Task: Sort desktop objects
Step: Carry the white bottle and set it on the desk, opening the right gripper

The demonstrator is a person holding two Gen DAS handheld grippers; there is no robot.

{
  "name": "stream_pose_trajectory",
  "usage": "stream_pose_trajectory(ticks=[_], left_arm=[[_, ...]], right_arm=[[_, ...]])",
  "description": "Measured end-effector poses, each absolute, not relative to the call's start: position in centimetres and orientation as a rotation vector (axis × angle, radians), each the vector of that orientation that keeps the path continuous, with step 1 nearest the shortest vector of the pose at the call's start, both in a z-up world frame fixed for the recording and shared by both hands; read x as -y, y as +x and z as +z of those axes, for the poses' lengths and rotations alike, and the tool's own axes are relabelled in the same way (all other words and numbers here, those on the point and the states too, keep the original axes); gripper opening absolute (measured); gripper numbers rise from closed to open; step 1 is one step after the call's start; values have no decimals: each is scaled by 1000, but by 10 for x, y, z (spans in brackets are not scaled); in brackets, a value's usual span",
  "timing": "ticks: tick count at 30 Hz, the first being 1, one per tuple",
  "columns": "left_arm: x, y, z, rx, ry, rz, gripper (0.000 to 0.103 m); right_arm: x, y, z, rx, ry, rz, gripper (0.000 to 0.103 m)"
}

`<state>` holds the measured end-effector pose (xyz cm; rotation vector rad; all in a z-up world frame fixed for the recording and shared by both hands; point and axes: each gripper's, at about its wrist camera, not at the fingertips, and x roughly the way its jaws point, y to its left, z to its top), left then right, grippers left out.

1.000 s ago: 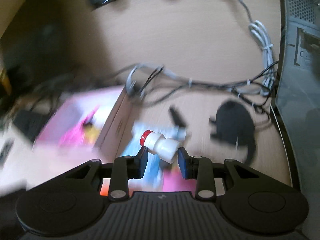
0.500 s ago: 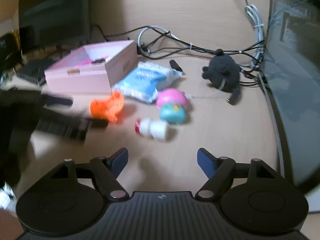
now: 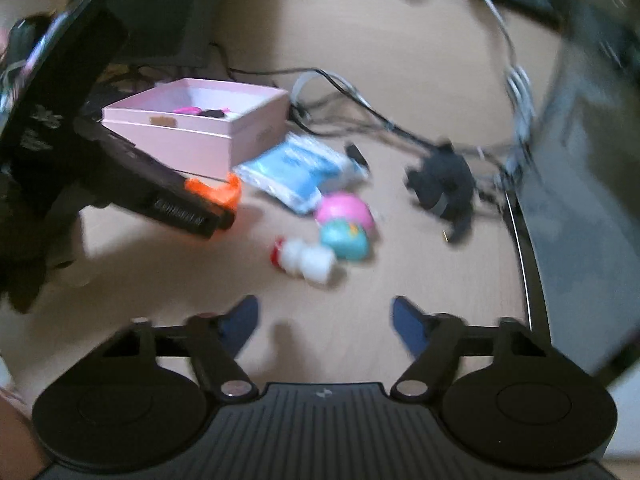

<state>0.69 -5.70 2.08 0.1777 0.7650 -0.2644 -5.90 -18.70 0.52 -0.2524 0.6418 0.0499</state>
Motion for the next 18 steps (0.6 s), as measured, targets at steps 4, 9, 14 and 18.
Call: stream_pose_trajectory(ticks=[4,9,14,18], left_arm=[[32,-1,19,-778,130,-209,83],[13,-9,15,-764,53,-177,97],[18,-16,9,-723,67,-174,101],[15,-15,8,-714,41,-176,103]], right_arm=[[168,-38,0,-634,-348,88,47],[156,-19,-10,-637,-497,106,48],[154,-10,-15,-634,-600,118,40],[150,-11,-16,-631,-655,121,28]])
